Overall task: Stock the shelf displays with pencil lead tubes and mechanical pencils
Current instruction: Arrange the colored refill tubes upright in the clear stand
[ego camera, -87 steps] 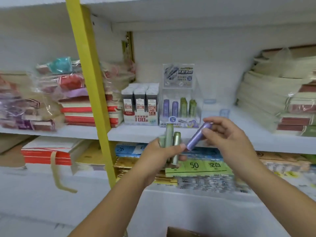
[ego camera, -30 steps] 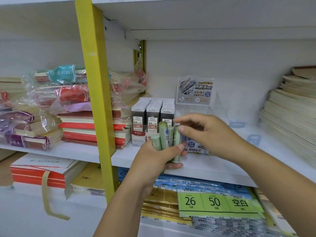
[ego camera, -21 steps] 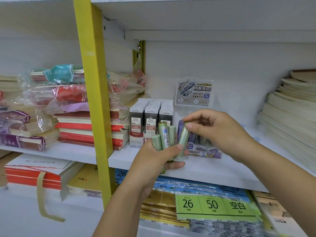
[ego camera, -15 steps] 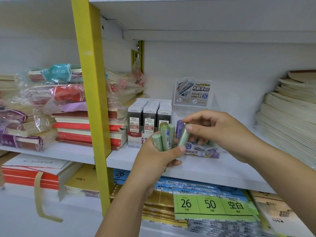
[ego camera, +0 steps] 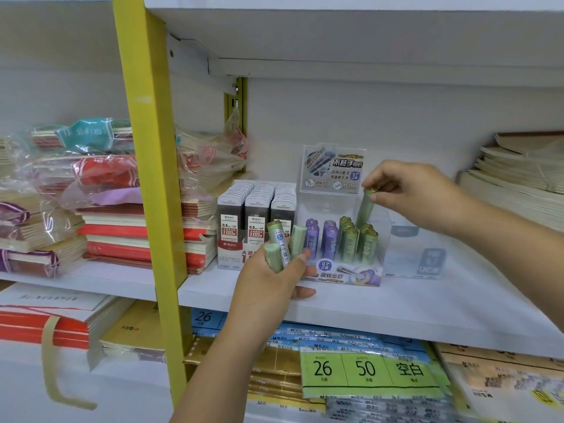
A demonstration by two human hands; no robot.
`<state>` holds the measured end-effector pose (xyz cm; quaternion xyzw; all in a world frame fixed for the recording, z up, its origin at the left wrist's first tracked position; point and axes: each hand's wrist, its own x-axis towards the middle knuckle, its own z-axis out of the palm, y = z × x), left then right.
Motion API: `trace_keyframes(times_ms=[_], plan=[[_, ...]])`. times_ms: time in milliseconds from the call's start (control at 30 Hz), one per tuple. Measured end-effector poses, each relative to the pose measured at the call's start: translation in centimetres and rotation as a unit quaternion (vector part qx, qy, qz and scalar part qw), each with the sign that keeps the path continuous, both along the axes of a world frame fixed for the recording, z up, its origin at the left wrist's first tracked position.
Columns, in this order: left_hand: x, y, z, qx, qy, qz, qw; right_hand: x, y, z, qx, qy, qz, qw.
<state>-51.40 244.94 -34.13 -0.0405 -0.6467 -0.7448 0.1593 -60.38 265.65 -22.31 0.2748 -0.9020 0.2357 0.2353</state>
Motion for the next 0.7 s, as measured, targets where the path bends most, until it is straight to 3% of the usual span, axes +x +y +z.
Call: trace_keyframes(times_ms=[200,400,700], plan=[[0.0,-0.2,0.1,0.001,-0.014,-0.008,1.000,-1.4,0.0,-0.4,0.064,0.020,-0.007,0.998],[-0.1,-0.4,0.0,-0.001,-0.010,-0.016,1.000,-2.5,-0.1,-0.5,0.086,-0.011,-0.020,0.996],[-0.4,-0.5,-0.3,0.008,-0.013,-0.020,1.000,-2.6,0.2,-0.4,0.112,0.023,-0.042,0.993]])
